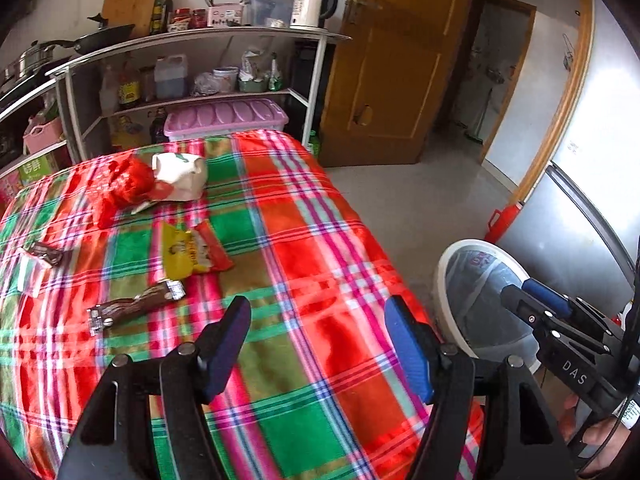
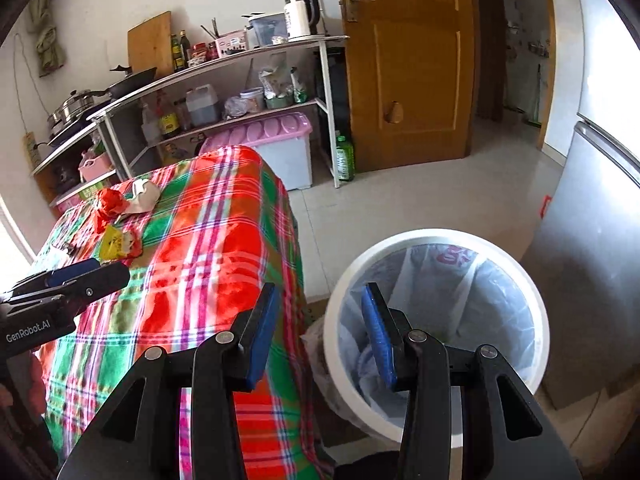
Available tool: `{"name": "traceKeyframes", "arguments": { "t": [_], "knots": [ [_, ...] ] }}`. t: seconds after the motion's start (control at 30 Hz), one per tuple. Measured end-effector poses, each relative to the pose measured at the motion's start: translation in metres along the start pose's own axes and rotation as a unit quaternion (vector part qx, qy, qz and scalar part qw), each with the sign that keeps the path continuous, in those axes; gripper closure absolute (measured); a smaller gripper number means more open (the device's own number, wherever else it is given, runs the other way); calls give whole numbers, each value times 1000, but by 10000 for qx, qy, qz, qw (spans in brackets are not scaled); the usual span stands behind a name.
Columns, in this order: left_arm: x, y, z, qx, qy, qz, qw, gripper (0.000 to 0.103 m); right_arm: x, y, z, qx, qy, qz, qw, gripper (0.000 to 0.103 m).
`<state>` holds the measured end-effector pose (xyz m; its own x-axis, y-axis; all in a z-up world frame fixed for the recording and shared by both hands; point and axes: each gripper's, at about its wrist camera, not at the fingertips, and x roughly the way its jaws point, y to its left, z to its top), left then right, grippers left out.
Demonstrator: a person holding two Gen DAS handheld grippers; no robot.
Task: Collect trash
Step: 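Move both open grippers back over the table, then grasp the yellow snack bag with the right gripper while the left gripper grasps the clear cup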
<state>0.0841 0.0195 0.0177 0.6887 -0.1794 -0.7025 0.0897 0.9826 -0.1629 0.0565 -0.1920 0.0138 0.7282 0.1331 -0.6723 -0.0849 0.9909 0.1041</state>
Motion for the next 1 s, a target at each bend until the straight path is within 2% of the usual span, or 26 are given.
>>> {"name": "traceKeyframes", "arguments": {
  "t": [0.07, 0.17, 0.27, 0.4, 0.5, 0.63, 0.73, 0.9, 1.0],
  "knots": [
    [-7, 16, -2, -70, -103, 213, 9997, 30, 4, 12, 3, -80, -1, 84, 9999, 59],
    [-15, 43, -2, -333, -179, 320, 9988, 28, 10, 33, 6, -202, 3, 249, 9995, 59],
    [-25, 69, -4, -478, -321, 645, 9963, 27, 16, 57, 11, -402, 22, 419, 9983, 59],
    [-36, 114, -9, -891, -354, 878, 9915, 26, 26, 87, 15, -670, 50, 681, 9954, 59],
    [-44, 138, -14, -1007, -434, 1169, 9871, 25, 36, 108, 17, -797, 116, 834, 9933, 59],
    [-50, 172, -19, -1337, -446, 1282, 9817, 25, 48, 134, 19, -972, 222, 1004, 9899, 59],
    [-55, 190, -22, -1384, -505, 1485, 9779, 23, 56, 157, 19, -1196, 272, 1137, 9859, 59],
    [-58, 220, -27, -1568, -462, 1584, 9737, 22, 70, 193, 17, -1487, 377, 1385, 9784, 59],
    [-59, 230, -30, -1638, -469, 1616, 9720, 22, 80, 209, 17, -1559, 427, 1378, 9772, 59]
  ]
}}
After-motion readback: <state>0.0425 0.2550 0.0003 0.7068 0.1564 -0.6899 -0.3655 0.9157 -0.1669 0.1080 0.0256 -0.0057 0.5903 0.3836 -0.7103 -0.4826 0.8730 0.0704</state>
